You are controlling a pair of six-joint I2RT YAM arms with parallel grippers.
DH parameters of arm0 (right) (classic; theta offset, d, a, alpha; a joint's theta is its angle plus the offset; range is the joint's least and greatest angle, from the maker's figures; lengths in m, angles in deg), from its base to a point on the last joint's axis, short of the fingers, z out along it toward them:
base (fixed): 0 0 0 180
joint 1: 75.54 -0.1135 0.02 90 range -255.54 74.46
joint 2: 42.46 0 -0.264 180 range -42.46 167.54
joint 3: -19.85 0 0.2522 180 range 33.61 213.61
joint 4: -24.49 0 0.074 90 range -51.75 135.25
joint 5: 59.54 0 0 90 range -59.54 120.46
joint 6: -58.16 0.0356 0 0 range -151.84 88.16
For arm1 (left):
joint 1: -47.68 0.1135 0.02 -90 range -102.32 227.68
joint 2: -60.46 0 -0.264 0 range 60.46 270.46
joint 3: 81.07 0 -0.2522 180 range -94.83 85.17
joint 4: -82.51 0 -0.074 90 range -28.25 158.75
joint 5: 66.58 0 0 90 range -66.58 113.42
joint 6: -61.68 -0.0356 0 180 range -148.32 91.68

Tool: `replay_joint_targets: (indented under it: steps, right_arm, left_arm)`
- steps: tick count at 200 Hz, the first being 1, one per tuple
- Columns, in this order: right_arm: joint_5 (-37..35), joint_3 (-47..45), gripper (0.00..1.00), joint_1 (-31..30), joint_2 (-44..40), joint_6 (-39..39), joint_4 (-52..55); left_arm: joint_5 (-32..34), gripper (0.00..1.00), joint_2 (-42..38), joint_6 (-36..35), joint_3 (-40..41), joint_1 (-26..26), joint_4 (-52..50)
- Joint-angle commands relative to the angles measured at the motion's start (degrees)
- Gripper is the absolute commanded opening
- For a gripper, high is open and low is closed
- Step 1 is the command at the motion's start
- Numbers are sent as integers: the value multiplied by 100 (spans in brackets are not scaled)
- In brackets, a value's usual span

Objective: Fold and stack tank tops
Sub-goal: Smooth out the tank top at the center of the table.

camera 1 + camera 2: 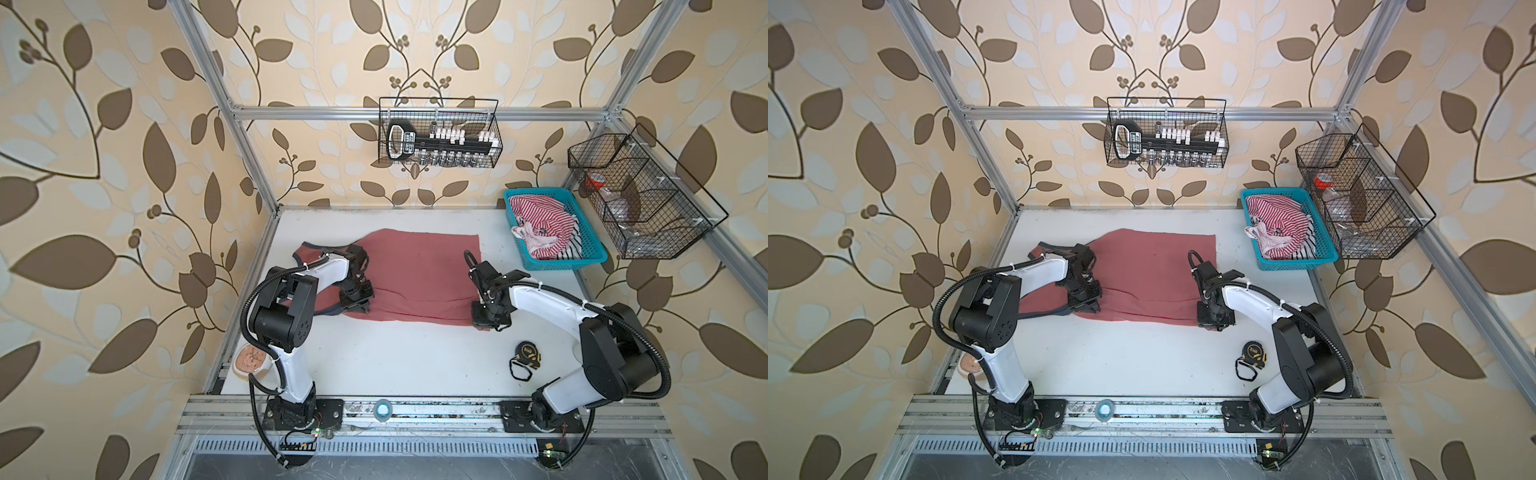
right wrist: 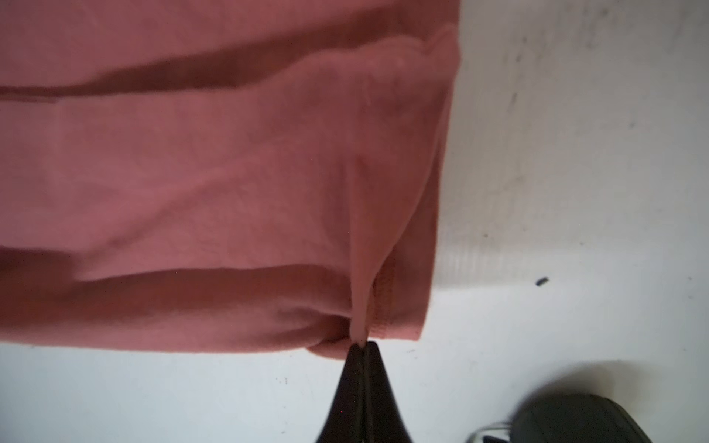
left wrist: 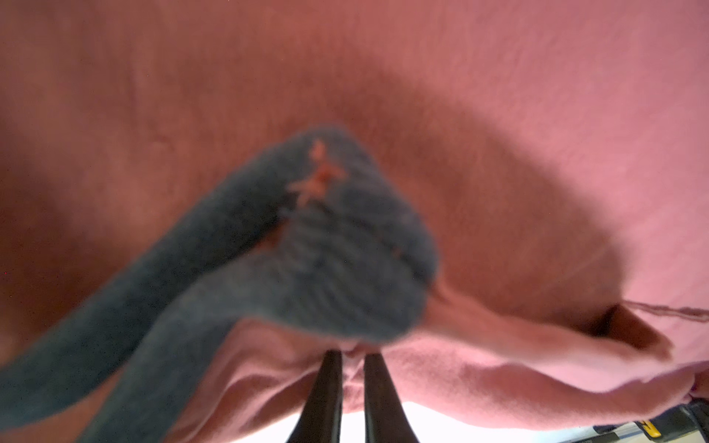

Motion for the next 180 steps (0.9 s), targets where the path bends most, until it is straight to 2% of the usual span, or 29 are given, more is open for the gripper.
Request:
replay_joint_targets:
  steps: [1, 66, 105, 126, 143, 180]
  right_arm:
    - [-447, -74, 0, 102, -239, -48, 500]
    - [-1094, 84, 0, 246, -740, 103, 1160]
    - [247, -122, 0, 45, -1027, 242, 176]
    - [901, -285, 19, -202, -965, 496, -588]
    - [1011, -292, 24, -337, -787, 562, -793]
    - [1048, -353, 24, -405, -404, 544, -928]
  left_arm:
    - [501, 14, 575, 83, 461, 176, 276]
    - [325, 11, 659, 133, 567, 296, 455]
    - [267, 11, 595, 146, 578, 295, 471]
    - [241, 11, 587, 139, 579, 290, 475]
    - [223, 11, 578, 136, 581, 290, 466]
    - [214, 11, 563, 133, 603, 278, 467]
